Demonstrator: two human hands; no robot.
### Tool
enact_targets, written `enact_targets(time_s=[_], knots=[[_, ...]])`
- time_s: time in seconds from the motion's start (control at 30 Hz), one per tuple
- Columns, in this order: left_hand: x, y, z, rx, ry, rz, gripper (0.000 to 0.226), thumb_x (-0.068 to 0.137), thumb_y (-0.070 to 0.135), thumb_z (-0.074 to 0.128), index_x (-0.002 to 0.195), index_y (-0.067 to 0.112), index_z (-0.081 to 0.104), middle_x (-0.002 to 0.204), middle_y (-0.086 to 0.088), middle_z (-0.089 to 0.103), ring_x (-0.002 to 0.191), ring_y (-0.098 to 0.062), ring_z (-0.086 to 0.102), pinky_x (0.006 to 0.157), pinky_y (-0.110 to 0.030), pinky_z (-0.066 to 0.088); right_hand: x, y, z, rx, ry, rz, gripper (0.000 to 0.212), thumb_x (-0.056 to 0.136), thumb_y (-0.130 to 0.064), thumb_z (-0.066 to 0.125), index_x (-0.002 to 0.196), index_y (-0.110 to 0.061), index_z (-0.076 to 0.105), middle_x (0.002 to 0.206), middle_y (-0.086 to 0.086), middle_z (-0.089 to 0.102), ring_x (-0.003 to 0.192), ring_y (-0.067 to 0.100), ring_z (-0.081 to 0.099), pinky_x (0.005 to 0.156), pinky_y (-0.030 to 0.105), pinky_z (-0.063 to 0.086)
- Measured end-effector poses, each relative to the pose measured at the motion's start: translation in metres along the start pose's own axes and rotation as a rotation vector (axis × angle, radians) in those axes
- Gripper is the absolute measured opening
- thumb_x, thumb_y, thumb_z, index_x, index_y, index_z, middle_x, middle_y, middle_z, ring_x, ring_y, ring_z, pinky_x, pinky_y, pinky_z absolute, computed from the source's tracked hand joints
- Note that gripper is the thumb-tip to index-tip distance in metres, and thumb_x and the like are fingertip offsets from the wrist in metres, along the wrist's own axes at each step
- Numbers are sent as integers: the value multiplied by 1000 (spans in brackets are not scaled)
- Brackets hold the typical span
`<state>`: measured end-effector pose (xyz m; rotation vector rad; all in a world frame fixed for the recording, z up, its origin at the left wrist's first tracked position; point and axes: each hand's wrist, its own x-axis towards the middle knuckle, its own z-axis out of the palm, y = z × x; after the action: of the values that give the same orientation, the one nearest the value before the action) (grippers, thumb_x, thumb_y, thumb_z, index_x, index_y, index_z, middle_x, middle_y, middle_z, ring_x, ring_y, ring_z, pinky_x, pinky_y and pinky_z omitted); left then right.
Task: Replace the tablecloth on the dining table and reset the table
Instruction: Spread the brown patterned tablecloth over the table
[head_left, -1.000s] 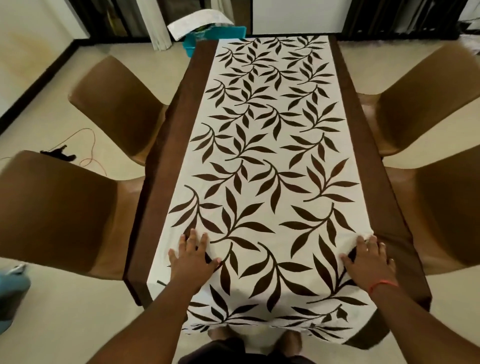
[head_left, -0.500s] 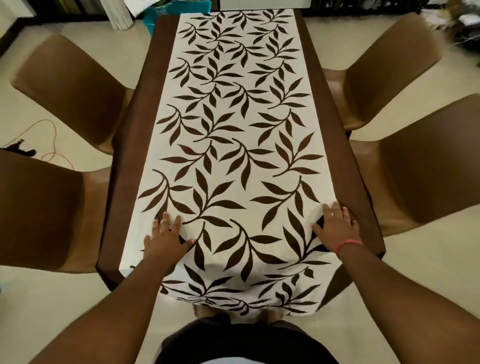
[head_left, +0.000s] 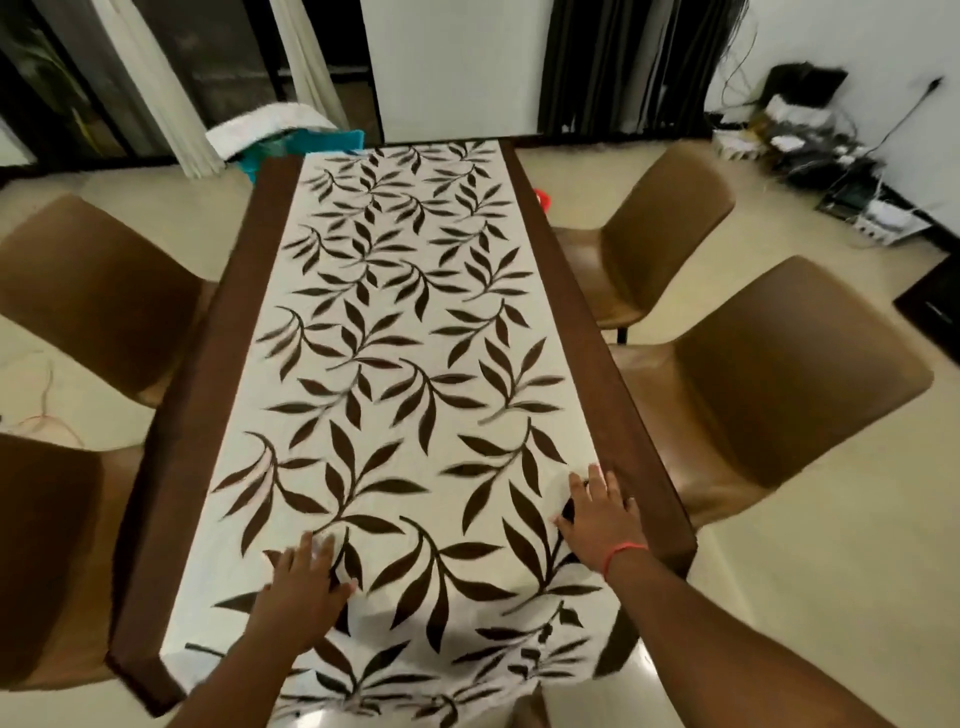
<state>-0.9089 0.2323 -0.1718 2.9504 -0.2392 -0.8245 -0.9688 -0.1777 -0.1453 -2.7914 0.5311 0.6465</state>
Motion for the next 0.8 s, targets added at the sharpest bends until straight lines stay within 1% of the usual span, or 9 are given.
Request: enact_targets(time_s=[0.07,0.17,0.23,0.33,0.37,0.43,0.5,0.67,0.8], knots=[[-5,-2,-4,15,-34,-12,80,97,61,37,159,22,4,166,-9,3,151,-34,12,120,-48,25,-5,-6,-1,0,-15,14,75,98,-59,34,159,-27,3,167,4,-8,153,31,-8,120,57,10],[-15,-11,-13,2,-22,-46,90,86,78,30,159,31,6,167,-3,5,151,-28,17,117,-49,30,-14,-28,-4,-14,-14,14,76,98,-61,31,159,-28,-1,166,3,-13,152,31,-10,121,55,8],[-24,-29,-22,-14,89,-68,94,78,88,22,156,35,23,164,-2,21,146,-28,32,110,-57,37,-21,-59,-13,-31,15,-10,78,98,-62,31,159,-27,-2,166,3,-13,153,31,-8,121,55,7],[-37,-65,-48,-9,216,-38,88,86,82,10,147,27,39,153,-7,44,131,-34,53,93,-67,47,-30,-119,-29,-62,83,-71,79,97,-64,29,159,-26,-2,166,2,-13,153,30,-8,121,56,9],[-48,-73,-65,4,224,-16,81,90,78,11,150,28,32,158,-6,36,137,-33,46,98,-67,43,-34,-141,-33,-69,102,-97,79,97,-65,28,159,-25,-1,166,3,-13,153,30,-8,121,55,10],[-70,-115,-84,15,277,-9,79,93,74,17,158,32,5,167,-2,0,153,-29,8,116,-62,17,-50,-207,-31,-88,138,-165,81,96,-68,27,159,-25,-1,166,4,-12,153,30,-6,120,55,11],[-82,-157,-94,11,339,-39,80,92,74,17,157,33,-6,166,-1,-14,153,-28,-9,119,-59,4,-66,-271,-24,-83,145,-231,82,95,-69,26,159,-26,-1,166,3,-14,153,29,-7,120,55,10],[-130,-272,-108,-38,401,-144,79,94,72,20,157,34,-9,165,-1,-15,153,-28,-11,120,-61,-1,-102,-419,8,-86,192,-424,82,93,-72,30,159,-30,6,167,0,-4,153,27,-1,120,53,13],[-173,-377,-95,-43,385,-269,78,92,75,12,156,35,-10,162,0,-24,152,-28,-14,119,-61,-1,-136,-530,42,-177,166,-616,81,93,-72,25,159,-29,2,167,1,-5,153,28,-1,121,53,14]])
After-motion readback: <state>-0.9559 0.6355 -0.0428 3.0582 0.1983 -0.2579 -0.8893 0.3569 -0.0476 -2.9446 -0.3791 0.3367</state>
